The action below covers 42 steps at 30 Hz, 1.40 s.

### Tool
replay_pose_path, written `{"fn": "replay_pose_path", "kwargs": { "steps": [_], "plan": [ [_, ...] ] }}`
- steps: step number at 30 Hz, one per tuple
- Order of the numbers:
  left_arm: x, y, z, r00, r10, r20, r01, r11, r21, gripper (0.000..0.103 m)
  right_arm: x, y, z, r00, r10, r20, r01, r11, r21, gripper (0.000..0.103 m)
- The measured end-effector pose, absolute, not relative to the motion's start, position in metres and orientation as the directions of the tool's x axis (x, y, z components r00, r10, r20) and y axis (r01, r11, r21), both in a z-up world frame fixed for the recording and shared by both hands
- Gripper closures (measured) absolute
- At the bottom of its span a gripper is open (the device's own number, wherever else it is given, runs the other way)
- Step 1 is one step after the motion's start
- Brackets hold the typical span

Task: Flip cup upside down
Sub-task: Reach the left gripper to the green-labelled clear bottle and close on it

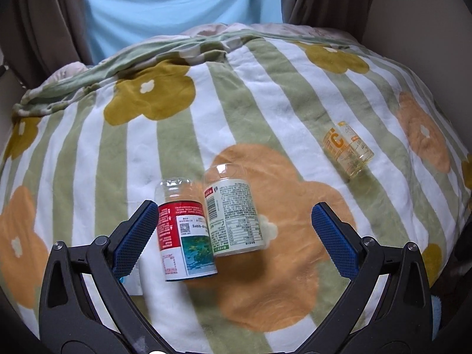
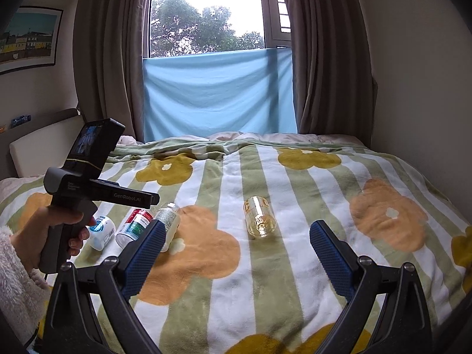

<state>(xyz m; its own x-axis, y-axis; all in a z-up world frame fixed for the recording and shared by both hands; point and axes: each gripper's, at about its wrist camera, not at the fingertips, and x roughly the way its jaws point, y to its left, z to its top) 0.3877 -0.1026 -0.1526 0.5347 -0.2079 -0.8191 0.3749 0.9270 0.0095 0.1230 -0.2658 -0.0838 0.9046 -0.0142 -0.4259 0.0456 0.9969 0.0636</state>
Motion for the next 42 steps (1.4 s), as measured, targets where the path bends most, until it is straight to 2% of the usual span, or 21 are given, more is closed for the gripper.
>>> {"fn": "replay_pose_path", "kwargs": {
  "steps": [4, 7, 16, 20, 26, 34, 42],
  "plan": [
    [0.426, -0.123, -0.178, 0.423, -0.174, -0.889, 0.41, 0.912, 0.016, 0.003, 0.13, -0.271, -0.092, 0.898, -0.019, -0.439, 0.054, 0.996, 0.069, 0.005],
    [0.449, -0.129, -0.197, 0.315, -0.193, -0.929, 0.41, 0.911, -0.051, 0.005, 0.134, -0.276, -0.096, 0.895, -0.023, -0.446, 0.061, 0.996, 0.072, 0.005],
    [0.484, -0.124, -0.233, 0.192, -0.196, -0.962, 0.35, 0.929, -0.119, 0.014, 0.141, -0.286, -0.107, 0.884, -0.032, -0.466, 0.077, 0.994, 0.079, 0.005],
    [0.487, -0.129, -0.242, 0.175, -0.172, -0.969, 0.362, 0.927, -0.099, 0.027, 0.142, -0.288, -0.108, 0.883, -0.033, -0.468, 0.08, 0.993, 0.082, 0.005],
    [0.481, -0.138, -0.259, 0.148, -0.125, -0.981, 0.396, 0.917, -0.057, 0.041, 0.143, -0.286, -0.108, 0.881, -0.027, -0.472, 0.074, 0.994, 0.082, 0.005],
    [0.461, -0.144, -0.247, 0.156, -0.153, -0.976, 0.423, 0.903, -0.074, 0.042, 0.139, -0.283, -0.102, 0.885, -0.018, -0.464, 0.063, 0.995, 0.083, 0.005],
    [0.391, -0.147, -0.199, 0.202, -0.2, -0.959, 0.482, 0.873, -0.08, 0.042, 0.124, -0.281, -0.09, 0.899, 0.007, -0.438, 0.04, 0.995, 0.096, 0.005]
  ]
}}
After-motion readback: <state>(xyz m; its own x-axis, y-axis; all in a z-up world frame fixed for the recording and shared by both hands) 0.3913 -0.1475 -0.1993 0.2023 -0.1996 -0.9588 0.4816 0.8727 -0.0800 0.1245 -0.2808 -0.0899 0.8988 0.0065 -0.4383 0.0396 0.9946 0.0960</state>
